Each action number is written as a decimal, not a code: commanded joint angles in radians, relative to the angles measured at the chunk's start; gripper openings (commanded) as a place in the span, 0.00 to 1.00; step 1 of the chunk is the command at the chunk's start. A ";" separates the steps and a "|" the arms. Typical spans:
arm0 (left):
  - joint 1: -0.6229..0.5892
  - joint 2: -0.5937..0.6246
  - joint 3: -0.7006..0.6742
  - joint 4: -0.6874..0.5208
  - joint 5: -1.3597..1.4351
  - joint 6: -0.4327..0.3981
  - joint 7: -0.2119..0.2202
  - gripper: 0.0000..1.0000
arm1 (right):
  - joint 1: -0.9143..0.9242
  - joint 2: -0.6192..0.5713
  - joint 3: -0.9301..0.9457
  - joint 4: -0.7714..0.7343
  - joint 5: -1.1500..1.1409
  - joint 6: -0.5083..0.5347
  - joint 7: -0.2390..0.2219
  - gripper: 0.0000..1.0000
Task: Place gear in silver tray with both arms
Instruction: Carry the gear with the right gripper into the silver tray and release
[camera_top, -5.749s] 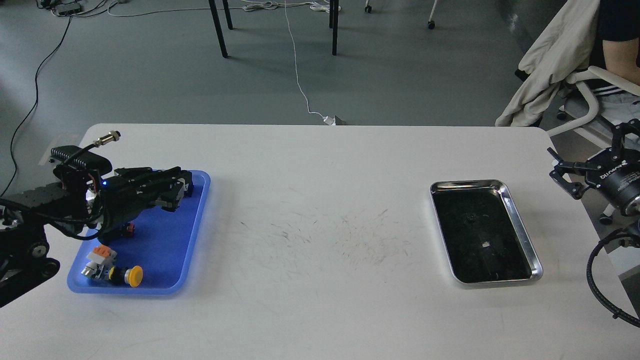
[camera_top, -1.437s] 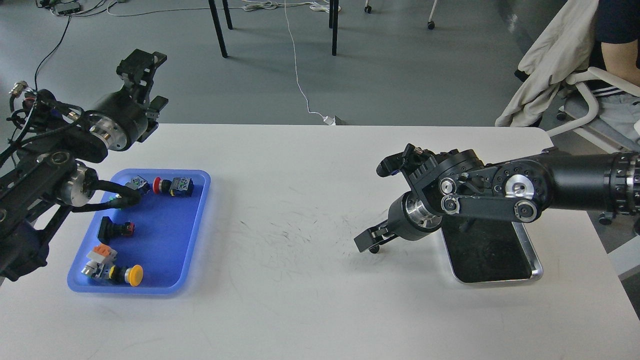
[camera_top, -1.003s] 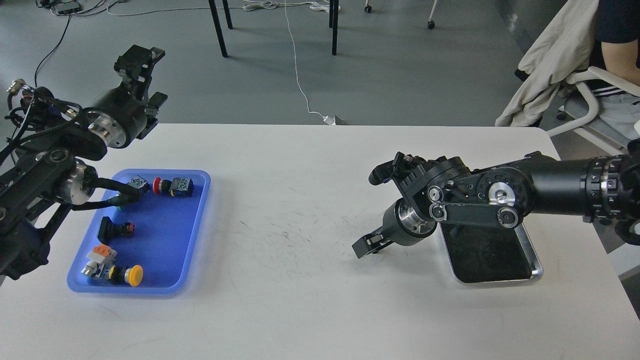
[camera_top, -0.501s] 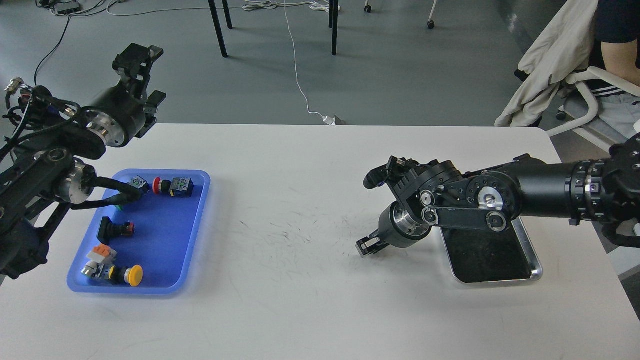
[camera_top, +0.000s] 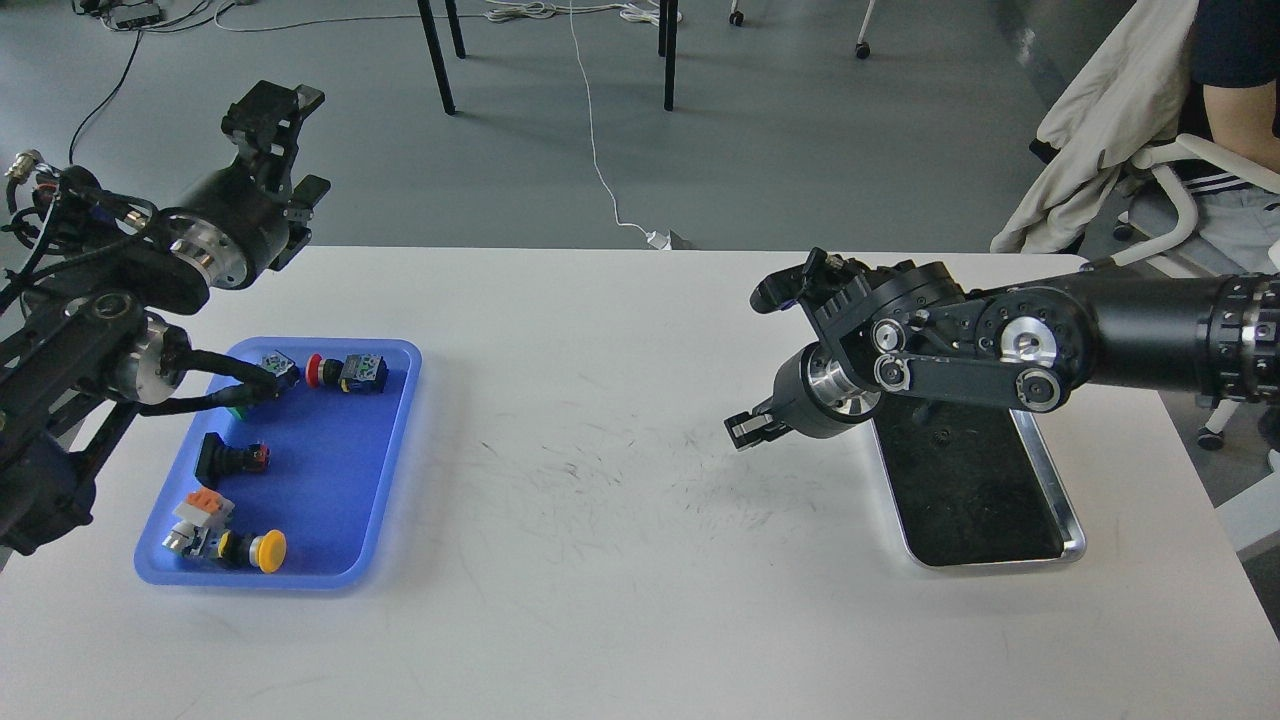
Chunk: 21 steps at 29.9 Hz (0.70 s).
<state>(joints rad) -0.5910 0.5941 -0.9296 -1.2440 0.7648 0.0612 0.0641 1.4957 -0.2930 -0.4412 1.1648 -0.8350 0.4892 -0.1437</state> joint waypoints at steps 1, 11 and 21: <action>-0.006 0.000 0.002 0.000 0.001 0.000 0.000 0.98 | 0.047 -0.170 0.093 0.074 0.001 -0.001 0.001 0.01; -0.007 -0.008 0.003 0.000 0.001 0.002 0.002 0.97 | -0.055 -0.595 0.188 0.102 -0.067 -0.001 0.076 0.01; -0.009 -0.011 0.008 0.001 0.004 0.002 0.002 0.98 | -0.343 -0.560 0.223 0.098 -0.206 -0.001 0.076 0.02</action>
<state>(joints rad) -0.5985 0.5829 -0.9219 -1.2441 0.7685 0.0629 0.0661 1.2009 -0.8767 -0.2185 1.2707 -1.0036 0.4885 -0.0668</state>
